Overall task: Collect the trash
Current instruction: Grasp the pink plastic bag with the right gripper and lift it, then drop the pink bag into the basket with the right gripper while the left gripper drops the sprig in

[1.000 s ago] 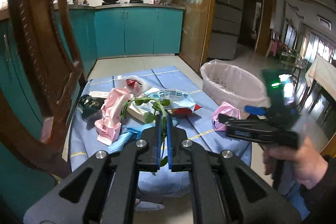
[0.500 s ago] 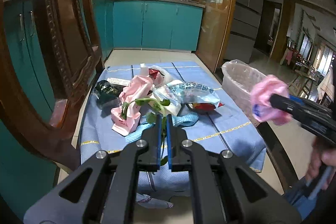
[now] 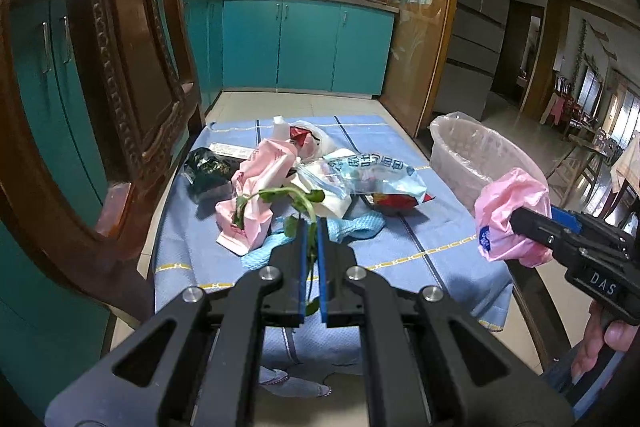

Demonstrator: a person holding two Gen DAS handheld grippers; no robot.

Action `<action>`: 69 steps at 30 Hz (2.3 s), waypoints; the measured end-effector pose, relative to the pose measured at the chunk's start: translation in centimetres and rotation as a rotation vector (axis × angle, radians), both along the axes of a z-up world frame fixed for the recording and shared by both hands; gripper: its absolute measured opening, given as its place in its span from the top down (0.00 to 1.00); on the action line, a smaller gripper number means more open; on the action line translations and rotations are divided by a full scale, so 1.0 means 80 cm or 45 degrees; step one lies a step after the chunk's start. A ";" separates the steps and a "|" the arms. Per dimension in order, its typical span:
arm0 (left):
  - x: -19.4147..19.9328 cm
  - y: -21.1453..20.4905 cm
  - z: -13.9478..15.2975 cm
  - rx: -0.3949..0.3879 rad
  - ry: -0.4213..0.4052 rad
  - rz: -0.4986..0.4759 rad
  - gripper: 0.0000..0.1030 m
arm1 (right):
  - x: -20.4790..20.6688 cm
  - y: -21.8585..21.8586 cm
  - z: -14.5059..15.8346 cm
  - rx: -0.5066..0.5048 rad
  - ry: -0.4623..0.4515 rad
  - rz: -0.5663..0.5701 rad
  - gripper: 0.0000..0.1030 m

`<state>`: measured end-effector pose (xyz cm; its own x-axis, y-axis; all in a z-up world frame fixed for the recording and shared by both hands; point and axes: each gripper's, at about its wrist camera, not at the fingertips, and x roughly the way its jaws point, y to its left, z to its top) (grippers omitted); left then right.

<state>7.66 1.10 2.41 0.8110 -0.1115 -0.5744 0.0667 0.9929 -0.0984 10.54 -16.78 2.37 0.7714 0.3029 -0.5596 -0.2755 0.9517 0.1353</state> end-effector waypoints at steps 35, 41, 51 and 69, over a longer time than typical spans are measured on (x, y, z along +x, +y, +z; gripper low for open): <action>0.002 0.002 0.000 0.005 0.012 0.010 0.95 | 0.013 -0.025 0.008 0.029 -0.058 -0.082 0.64; 0.004 -0.001 -0.004 0.013 0.027 -0.004 0.95 | 0.068 -0.100 0.032 0.116 -0.167 -0.348 0.63; 0.042 -0.049 0.010 0.057 0.051 -0.135 0.95 | 0.146 -0.199 0.003 0.129 -0.051 -0.625 0.19; 0.284 -0.350 0.068 0.091 0.109 -0.459 0.36 | 0.061 -0.315 0.040 0.540 -0.211 -0.994 0.03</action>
<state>30.37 -26.93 7.84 0.6757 -0.3386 -0.6548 0.4080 0.9116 -0.0503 15.38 -41.98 5.60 0.9047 -0.1849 -0.3838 0.3806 0.7554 0.5334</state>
